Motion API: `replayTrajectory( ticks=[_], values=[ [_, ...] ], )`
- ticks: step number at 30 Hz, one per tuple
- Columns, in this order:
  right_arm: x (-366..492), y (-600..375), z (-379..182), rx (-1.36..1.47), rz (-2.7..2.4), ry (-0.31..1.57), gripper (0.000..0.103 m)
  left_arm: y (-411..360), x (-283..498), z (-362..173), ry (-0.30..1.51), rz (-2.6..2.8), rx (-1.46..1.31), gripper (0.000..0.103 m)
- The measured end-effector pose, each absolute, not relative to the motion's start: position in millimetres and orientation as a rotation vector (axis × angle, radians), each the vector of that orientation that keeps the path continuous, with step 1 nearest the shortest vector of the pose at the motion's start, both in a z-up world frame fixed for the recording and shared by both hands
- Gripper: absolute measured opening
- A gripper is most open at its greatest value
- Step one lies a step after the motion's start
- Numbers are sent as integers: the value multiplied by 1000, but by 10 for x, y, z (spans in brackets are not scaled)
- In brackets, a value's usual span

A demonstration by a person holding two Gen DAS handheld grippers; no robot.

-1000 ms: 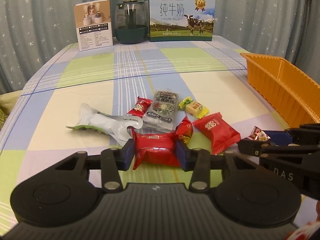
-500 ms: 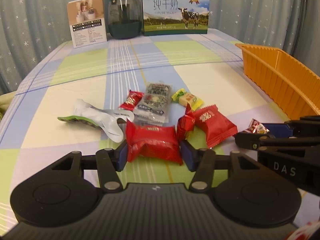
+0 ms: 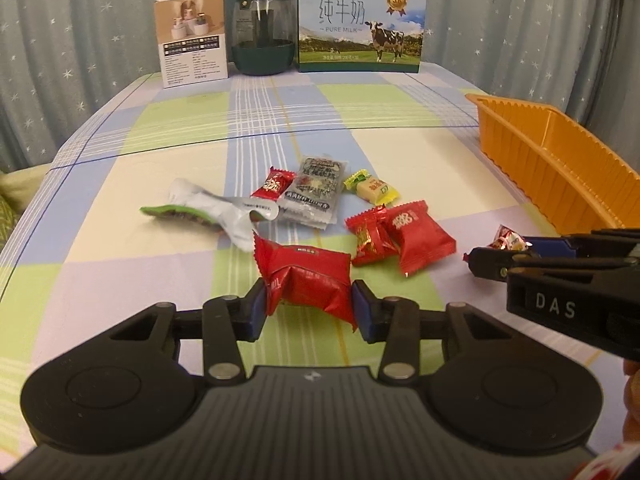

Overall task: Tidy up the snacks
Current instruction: 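Grasp the red snack packet with the left gripper while the right gripper holds its candy, then carry both candies into the orange tray and open both grippers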

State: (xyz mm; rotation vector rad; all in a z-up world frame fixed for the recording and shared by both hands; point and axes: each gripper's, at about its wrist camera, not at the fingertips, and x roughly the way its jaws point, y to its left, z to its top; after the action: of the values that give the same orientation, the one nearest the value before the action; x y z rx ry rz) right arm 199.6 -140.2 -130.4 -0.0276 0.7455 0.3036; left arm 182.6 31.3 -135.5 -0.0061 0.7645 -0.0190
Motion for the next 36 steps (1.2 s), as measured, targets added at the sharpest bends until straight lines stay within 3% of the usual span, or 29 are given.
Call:
replayTrajectory(
  ticks=[36],
  values=[
    [993,-2318,-363,111,153,618,33,-500,1085,-412,668,-165,-9,40]
  ],
)
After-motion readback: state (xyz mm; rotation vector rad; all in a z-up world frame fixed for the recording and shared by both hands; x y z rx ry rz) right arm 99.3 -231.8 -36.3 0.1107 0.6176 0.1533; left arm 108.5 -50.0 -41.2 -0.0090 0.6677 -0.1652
